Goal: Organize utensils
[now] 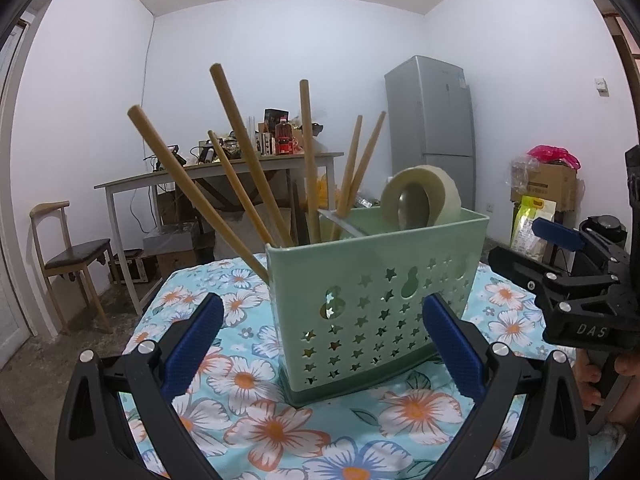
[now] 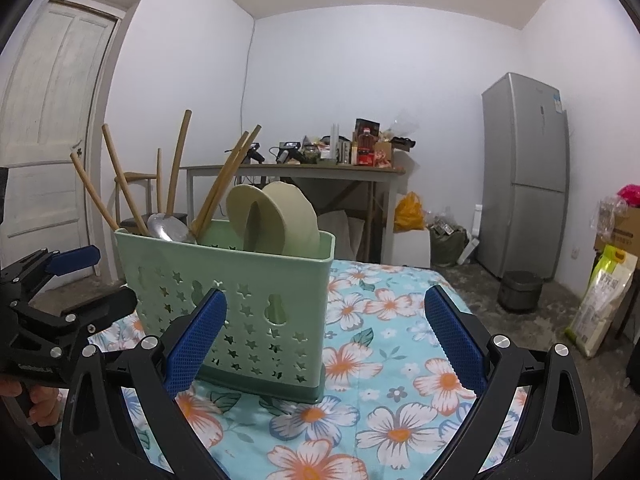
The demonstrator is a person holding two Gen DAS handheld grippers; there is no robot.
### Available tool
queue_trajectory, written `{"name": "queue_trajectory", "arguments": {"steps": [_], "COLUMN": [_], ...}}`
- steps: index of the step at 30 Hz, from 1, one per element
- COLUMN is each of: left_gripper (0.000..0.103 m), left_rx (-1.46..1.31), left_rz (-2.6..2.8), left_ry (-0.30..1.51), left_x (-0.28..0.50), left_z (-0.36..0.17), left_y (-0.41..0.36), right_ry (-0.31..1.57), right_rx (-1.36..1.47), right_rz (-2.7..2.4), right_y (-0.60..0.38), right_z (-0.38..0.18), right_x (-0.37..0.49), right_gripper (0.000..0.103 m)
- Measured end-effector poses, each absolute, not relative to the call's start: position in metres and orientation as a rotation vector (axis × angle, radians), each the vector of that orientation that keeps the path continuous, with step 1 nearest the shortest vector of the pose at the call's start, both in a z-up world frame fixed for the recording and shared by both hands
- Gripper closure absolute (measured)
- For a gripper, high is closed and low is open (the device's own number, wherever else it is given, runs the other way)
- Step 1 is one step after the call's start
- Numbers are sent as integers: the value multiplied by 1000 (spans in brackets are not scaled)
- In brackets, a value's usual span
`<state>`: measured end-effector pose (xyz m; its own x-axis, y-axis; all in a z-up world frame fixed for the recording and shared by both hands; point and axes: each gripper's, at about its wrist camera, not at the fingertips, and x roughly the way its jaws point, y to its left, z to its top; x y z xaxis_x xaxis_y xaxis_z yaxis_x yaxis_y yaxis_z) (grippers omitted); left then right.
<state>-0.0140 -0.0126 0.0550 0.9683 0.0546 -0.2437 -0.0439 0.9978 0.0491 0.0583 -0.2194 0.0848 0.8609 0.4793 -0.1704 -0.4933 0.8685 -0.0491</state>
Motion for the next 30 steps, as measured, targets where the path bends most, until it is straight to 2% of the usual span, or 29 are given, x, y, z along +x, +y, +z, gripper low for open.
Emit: {"name": "queue_trajectory", "arguments": {"steps": [30], "left_gripper": [5], "left_rx": [42], "left_rz": [52], "left_ry": [254], "left_x": [-11], "left_z": [55], "left_y": [-15], "right_ry": [131], "right_rx": [-104], "right_rz": [516], "right_y": [-216], "right_z": [86], "right_x": [51], "right_gripper": [8]}}
